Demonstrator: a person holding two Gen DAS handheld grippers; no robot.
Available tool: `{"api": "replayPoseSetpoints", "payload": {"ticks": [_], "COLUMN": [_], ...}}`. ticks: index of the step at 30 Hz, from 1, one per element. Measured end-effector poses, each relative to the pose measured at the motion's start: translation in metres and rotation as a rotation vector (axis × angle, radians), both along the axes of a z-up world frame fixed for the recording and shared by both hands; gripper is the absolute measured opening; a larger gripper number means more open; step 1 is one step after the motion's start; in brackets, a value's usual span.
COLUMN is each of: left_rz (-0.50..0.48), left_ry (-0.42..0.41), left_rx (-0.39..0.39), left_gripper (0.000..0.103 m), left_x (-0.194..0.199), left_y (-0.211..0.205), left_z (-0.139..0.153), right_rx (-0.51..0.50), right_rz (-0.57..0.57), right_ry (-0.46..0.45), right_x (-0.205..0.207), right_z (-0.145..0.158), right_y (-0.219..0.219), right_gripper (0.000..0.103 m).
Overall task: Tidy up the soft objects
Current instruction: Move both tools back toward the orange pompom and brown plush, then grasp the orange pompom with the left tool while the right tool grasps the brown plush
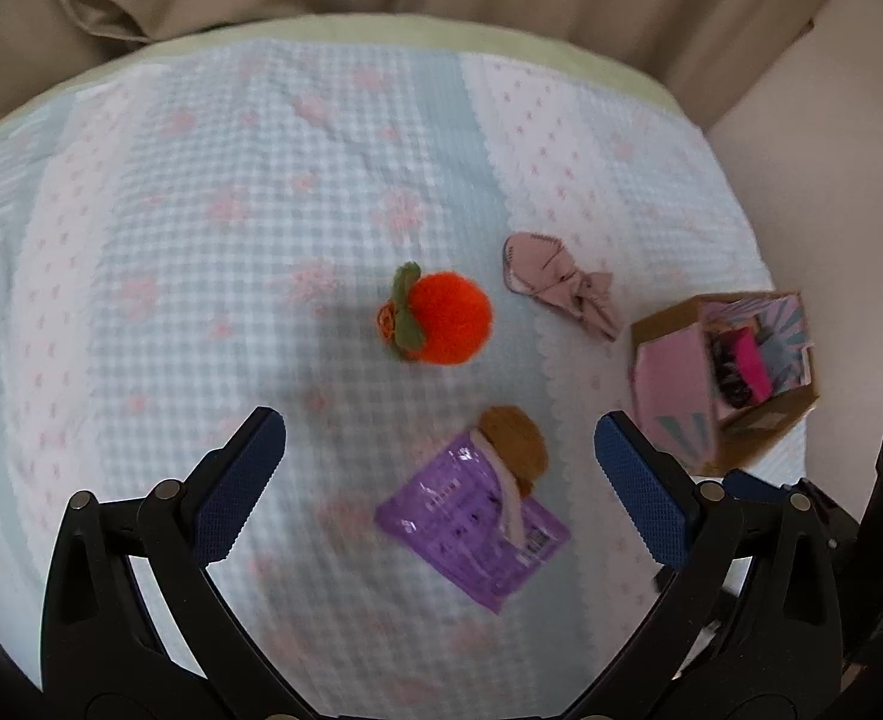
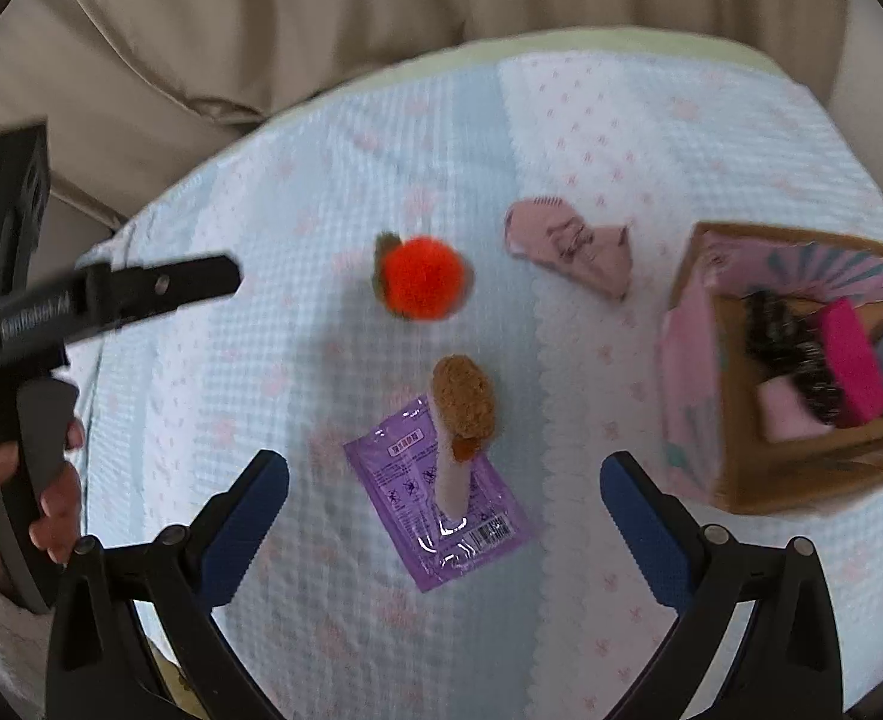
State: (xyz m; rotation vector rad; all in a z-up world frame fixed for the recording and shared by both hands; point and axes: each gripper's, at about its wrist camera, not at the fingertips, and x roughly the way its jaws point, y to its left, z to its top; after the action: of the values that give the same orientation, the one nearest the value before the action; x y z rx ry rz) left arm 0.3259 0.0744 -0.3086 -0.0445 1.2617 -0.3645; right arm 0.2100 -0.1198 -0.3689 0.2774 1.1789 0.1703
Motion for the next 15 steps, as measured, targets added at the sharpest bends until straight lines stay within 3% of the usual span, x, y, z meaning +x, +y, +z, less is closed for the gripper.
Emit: {"api": "replayPoseSetpoints", "payload": {"ticks": [8, 15], "left_rz": [-0.079, -0.09], "left_ry": [0.062, 0.061], "left_rx": [0.049, 0.049], "left_gripper": [0.103, 0.102], "left_x": [0.049, 0.08], "left_y": [-0.028, -0.048], "left_z": [-0.069, -0.112], "right_rx": [-0.018, -0.027], "right_rz": [-0.019, -0.014], "right_ry": [0.089, 0.155], "right_x": [0.038, 0.063], "right_z": [-0.07, -0.117], "right_y": [0.015, 0.029], "right_gripper": [0.103, 0.085]}}
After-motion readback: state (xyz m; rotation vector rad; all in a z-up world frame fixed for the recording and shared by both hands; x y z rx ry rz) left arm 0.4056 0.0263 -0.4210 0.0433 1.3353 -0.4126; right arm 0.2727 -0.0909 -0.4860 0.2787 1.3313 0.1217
